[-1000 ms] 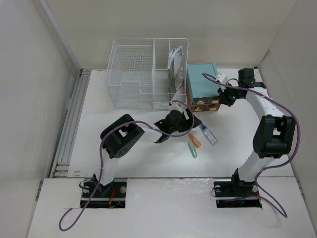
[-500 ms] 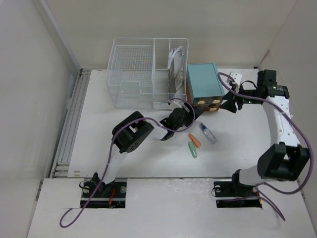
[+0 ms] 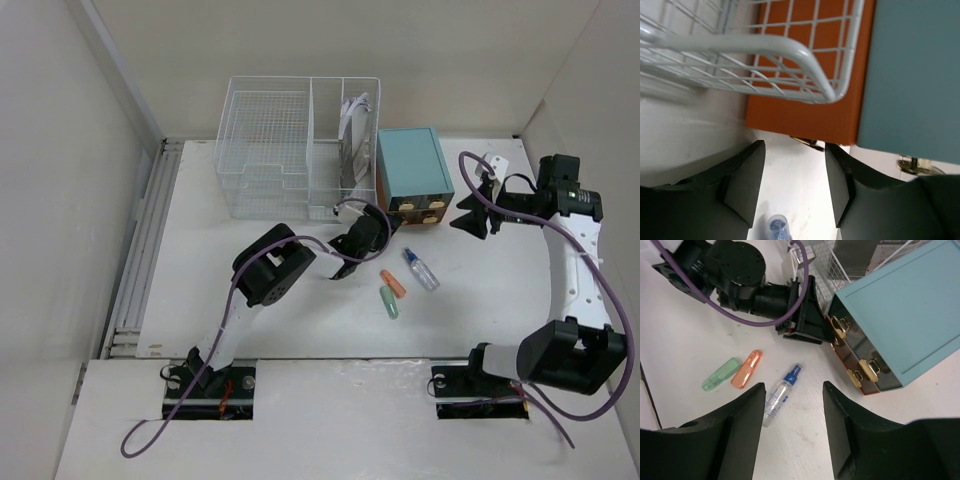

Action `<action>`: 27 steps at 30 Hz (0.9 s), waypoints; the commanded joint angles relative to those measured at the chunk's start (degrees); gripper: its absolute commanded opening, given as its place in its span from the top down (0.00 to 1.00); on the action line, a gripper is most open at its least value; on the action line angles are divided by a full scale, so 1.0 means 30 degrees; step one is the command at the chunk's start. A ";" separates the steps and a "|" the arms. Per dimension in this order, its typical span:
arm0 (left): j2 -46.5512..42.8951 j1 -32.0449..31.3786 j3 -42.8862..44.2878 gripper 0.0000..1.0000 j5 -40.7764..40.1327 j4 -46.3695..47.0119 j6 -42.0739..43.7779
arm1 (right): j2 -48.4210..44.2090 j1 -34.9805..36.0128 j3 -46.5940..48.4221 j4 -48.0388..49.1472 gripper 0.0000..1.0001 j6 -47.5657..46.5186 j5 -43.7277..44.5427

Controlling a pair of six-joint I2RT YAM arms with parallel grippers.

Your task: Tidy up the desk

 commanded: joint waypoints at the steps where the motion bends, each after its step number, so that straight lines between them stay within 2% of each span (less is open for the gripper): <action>1: 0.0131 -0.0100 0.0865 0.53 -0.0989 -0.0085 -0.0466 | -0.0810 -0.0176 -0.0110 -0.0576 0.45 -0.0402 -0.1672; 7: 0.0656 -0.0100 0.0865 0.52 -0.1546 0.0003 -0.1052 | -0.1396 -0.0176 -0.1192 -0.0752 0.45 -0.0607 -0.1498; 9: 0.0658 -0.0100 0.0865 0.52 -0.1546 0.0177 -0.1462 | -0.1746 -0.0176 -0.1717 -0.0547 0.42 -0.0782 -0.1001; 10: 0.0861 -0.0100 0.1097 0.52 -0.1749 0.0179 -0.1636 | -0.1747 -0.0176 -0.1924 0.0004 0.23 -0.0783 -0.0389; 12: 0.0863 -0.0100 0.1273 0.52 -0.1751 0.0179 -0.1841 | -0.2011 -0.0176 -0.2421 0.0622 0.06 -0.0405 0.0462; 13: 0.1037 -0.0100 0.1275 0.52 -0.1751 0.0179 -0.1843 | -0.2330 -0.0176 -0.3091 0.1176 0.01 -0.0141 0.1539; 15: 0.1039 -0.0100 0.1451 0.53 -0.1926 0.0179 -0.2077 | -0.2626 -0.0176 -0.3710 0.2437 0.01 -0.0138 0.2774; 16: 0.1039 -0.0100 0.1451 0.54 -0.1926 0.0179 -0.2309 | -0.2858 -0.0176 -0.4235 0.2877 0.03 0.0036 0.3477; 17: 0.1039 -0.0100 0.1625 0.54 -0.1926 0.0179 -0.2514 | -0.2861 -0.0176 -0.4415 0.3200 0.11 0.0038 0.4644; 19: 0.1215 -0.0100 0.1627 0.59 -0.2129 0.0179 -0.2720 | -0.2861 -0.0176 -0.4795 0.3408 0.17 -0.0455 0.5473; 20: 0.1215 -0.0100 0.1830 0.61 -0.2131 0.0179 -0.2954 | -0.2861 -0.0176 -0.5174 0.3582 0.29 -0.0721 0.5969; 22: 0.1389 -0.0100 0.1832 0.66 -0.2131 0.0179 -0.3188 | -0.2861 -0.0176 -0.5468 0.3584 0.41 -0.0956 0.6264; 23: 0.1390 -0.0100 0.1832 0.72 -0.2364 0.0179 -0.3190 | -0.2861 -0.0176 -0.5674 0.3352 0.51 -0.1422 0.6267; 24: 0.1390 -0.0100 0.1832 0.74 -0.2366 0.0179 -0.3451 | -0.2861 -0.0176 -0.5676 0.3350 0.53 -0.1427 0.6267; 27: 0.1390 -0.0100 0.2008 0.77 -0.2542 0.0179 -0.3454 | -0.2861 -0.0176 -0.6171 0.3174 0.52 -0.1896 0.6267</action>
